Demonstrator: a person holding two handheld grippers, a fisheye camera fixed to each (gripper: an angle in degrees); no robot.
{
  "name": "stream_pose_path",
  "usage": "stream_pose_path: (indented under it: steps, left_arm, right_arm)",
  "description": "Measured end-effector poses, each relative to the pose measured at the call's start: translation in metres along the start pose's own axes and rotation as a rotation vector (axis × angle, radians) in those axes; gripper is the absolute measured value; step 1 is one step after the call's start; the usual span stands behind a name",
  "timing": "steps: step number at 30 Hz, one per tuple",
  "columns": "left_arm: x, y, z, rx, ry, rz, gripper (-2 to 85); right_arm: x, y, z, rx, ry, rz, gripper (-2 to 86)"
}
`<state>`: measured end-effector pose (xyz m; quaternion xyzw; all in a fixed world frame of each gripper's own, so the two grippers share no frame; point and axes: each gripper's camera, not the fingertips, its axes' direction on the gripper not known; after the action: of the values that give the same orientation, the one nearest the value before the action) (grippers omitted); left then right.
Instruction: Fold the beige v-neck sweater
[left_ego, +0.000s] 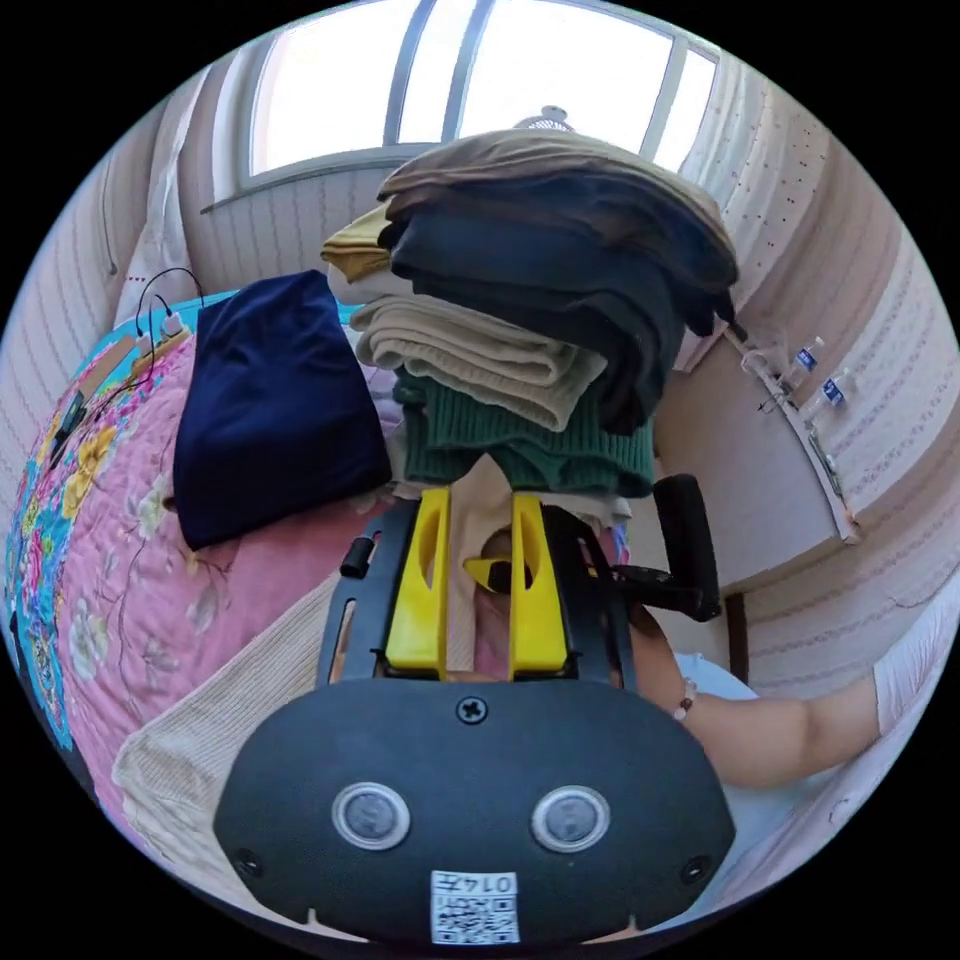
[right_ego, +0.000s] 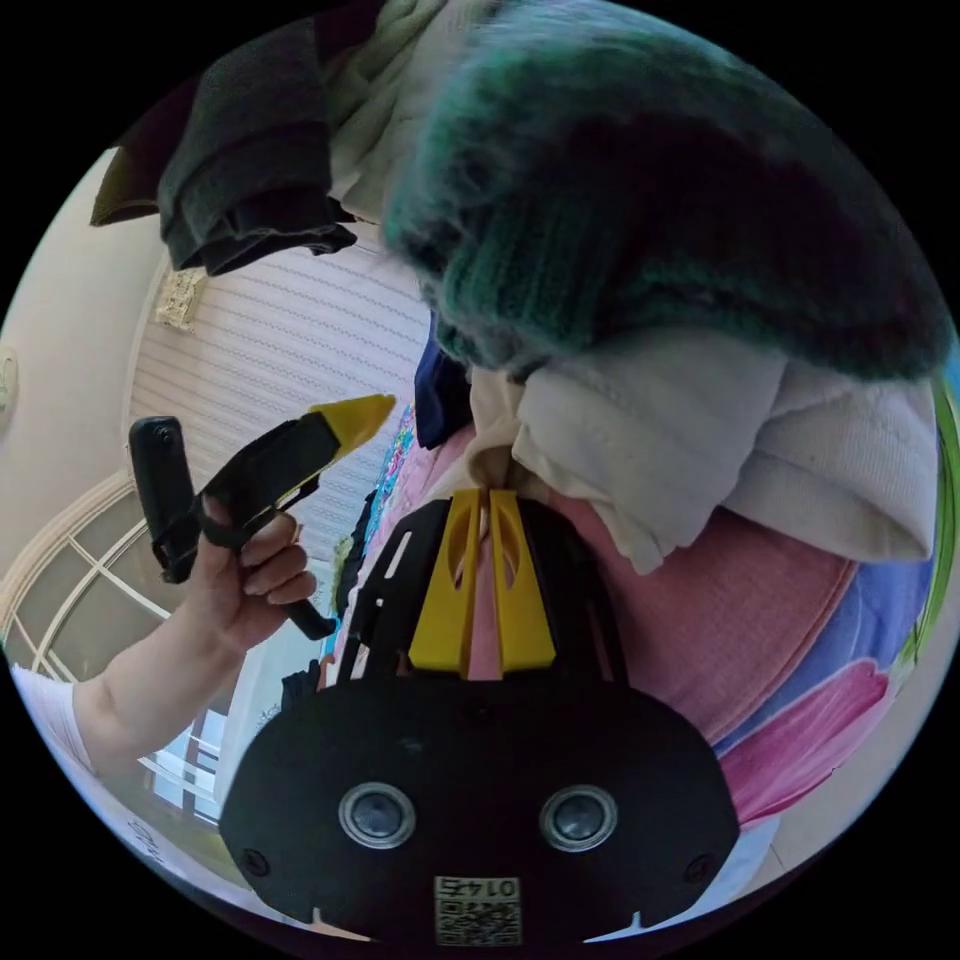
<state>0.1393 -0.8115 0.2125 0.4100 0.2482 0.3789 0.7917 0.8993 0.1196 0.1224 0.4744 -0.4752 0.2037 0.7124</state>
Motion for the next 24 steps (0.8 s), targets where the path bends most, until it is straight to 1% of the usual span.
stream_pose_path:
  steps: [3, 6, 7, 11, 14, 16, 17, 19, 20, 21, 24]
  left_arm:
    - [-0.001, -0.011, 0.025, -0.047, -0.081, -0.030, 7.2]
    - [-0.006, -0.014, 0.046, -0.233, -0.183, -0.062, 2.0]
    - [-0.008, -0.013, 0.041, -0.225, -0.180, -0.047, 1.0]
    - [-0.022, -0.005, -0.005, -0.121, -0.167, -0.071, -0.4]
    - [-0.038, 0.016, -0.070, 0.001, -0.185, -0.074, -0.7]
    - [-0.056, 0.048, -0.132, 0.099, -0.216, -0.116, -0.8]
    - [-0.062, 0.058, -0.148, 0.124, -0.221, -0.133, -0.9]
    - [-0.084, 0.104, -0.209, 0.205, -0.218, -0.215, -0.9]
    - [-0.088, 0.118, -0.224, 0.228, -0.217, -0.237, -0.9]
    - [-0.096, 0.146, -0.255, 0.274, -0.228, -0.279, -0.9]
    - [-0.108, 0.220, -0.327, 0.356, -0.315, -0.375, -0.9]
  right_arm:
    - [-0.004, 0.007, -0.007, 0.000, 0.002, -0.007, 0.7]
    - [-0.008, 0.017, -0.010, -0.013, -0.011, -0.011, 0.6]
    - [-0.010, 0.021, -0.012, -0.013, -0.023, -0.019, 0.6]
    - [-0.032, 0.040, -0.019, 0.024, -0.150, -0.140, 0.7]
    - [-0.071, 0.057, -0.015, -0.023, -0.228, -0.337, 0.7]
    - [-0.110, 0.079, -0.005, -0.098, -0.279, -0.522, 0.7]
    - [-0.119, 0.087, -0.002, -0.113, -0.297, -0.560, 0.7]
    - [-0.155, 0.117, 0.012, -0.170, -0.407, -0.658, 0.7]
    - [-0.166, 0.124, 0.017, -0.193, -0.434, -0.678, 0.7]
    - [-0.190, 0.143, 0.030, -0.250, -0.474, -0.725, 0.7]
    - [-0.259, 0.206, 0.068, -0.381, -0.503, -0.878, 0.8]
